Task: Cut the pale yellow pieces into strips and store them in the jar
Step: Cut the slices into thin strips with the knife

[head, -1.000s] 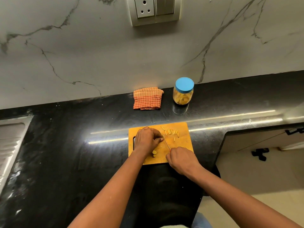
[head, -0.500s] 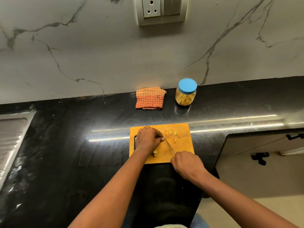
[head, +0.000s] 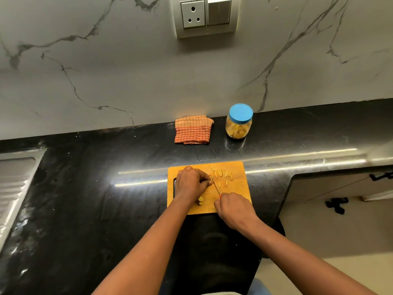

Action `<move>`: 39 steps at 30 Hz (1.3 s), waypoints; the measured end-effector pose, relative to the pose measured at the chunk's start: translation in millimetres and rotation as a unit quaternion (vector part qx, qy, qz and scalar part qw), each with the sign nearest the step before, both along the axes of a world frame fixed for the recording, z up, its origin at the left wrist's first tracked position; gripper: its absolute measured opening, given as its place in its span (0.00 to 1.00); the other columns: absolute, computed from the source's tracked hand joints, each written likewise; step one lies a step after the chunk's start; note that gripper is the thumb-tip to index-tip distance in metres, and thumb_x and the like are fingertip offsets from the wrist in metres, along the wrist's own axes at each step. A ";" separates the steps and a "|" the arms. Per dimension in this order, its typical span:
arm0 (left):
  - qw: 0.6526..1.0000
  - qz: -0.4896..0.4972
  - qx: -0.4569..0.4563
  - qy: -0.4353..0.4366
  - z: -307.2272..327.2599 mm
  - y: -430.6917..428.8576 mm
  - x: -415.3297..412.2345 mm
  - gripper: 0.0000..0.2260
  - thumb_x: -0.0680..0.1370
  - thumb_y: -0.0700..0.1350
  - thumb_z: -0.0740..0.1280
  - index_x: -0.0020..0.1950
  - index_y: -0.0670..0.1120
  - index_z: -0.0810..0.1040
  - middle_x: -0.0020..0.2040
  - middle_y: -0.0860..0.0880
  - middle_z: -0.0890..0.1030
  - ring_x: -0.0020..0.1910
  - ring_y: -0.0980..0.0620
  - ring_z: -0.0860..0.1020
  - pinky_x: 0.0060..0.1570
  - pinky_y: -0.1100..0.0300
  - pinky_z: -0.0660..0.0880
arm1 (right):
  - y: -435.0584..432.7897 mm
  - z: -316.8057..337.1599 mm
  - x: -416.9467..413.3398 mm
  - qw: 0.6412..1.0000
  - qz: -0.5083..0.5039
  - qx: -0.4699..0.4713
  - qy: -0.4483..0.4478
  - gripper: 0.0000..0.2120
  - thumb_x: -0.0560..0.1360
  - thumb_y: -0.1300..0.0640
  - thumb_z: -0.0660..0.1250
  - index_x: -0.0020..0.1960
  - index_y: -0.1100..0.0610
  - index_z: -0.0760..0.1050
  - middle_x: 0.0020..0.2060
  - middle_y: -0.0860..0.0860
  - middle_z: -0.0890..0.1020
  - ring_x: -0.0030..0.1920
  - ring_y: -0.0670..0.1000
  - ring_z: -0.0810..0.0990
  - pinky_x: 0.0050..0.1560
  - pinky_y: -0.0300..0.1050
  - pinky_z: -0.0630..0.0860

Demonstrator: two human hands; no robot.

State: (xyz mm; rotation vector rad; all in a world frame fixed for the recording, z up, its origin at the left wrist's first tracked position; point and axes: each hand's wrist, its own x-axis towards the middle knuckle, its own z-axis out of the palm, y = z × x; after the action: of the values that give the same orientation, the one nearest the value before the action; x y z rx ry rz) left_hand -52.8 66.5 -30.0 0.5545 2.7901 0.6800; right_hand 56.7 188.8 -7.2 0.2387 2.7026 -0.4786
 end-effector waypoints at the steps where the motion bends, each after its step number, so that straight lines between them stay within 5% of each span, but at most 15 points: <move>1: 1.000 -0.004 -0.004 0.006 -0.9 -0.4 -0.1 0.07 0.72 0.54 0.75 0.48 0.55 0.86 0.45 0.58 0.84 0.48 0.56 0.75 0.53 0.54 0.74 | -0.3 -0.7 0.3 1.000 0.004 0.006 0.001 0.16 0.82 0.50 0.51 0.49 0.57 0.75 0.46 0.54 0.79 0.46 0.56 0.78 0.39 0.46 0.69; 11: 0.999 -0.027 -0.023 0.033 -3.1 -1.3 -1.4 0.08 0.73 0.55 0.73 0.50 0.56 0.85 0.46 0.58 0.84 0.49 0.56 0.73 0.54 0.57 0.70 | -2.4 5.7 -1.1 0.999 0.026 0.023 0.001 0.17 0.83 0.52 0.51 0.55 0.59 0.76 0.51 0.55 0.80 0.50 0.56 0.79 0.46 0.49 0.75; 23: 0.998 -0.040 -0.038 0.042 -3.2 -1.5 -1.3 0.07 0.74 0.55 0.72 0.50 0.56 0.85 0.47 0.58 0.84 0.50 0.55 0.73 0.54 0.57 0.70 | -8.4 -18.2 0.5 0.995 0.068 0.066 0.030 0.15 0.83 0.53 0.52 0.54 0.57 0.76 0.49 0.54 0.78 0.46 0.54 0.78 0.36 0.46 0.68; 30: 0.996 -0.052 -0.048 0.047 -2.2 0.0 -2.0 0.08 0.74 0.54 0.72 0.51 0.55 0.85 0.48 0.58 0.84 0.53 0.55 0.74 0.57 0.57 0.70 | -9.3 -10.0 -7.3 0.998 0.050 0.027 0.015 0.16 0.83 0.53 0.52 0.54 0.58 0.76 0.51 0.56 0.78 0.51 0.57 0.78 0.45 0.49 0.74; 39: 0.996 -0.045 -0.061 0.043 4.5 1.3 -1.1 0.08 0.75 0.55 0.71 0.51 0.56 0.85 0.49 0.57 0.84 0.54 0.54 0.75 0.57 0.56 0.69 | -8.4 -23.0 -5.4 0.998 0.058 0.040 -0.004 0.15 0.82 0.53 0.53 0.55 0.57 0.76 0.51 0.56 0.79 0.49 0.56 0.77 0.39 0.46 0.68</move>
State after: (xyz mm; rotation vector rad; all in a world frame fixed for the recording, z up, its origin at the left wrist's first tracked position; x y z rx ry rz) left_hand -53.9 67.8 -25.5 0.6951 2.8417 0.4737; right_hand 51.3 180.3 -30.2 0.1057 2.7121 -0.3352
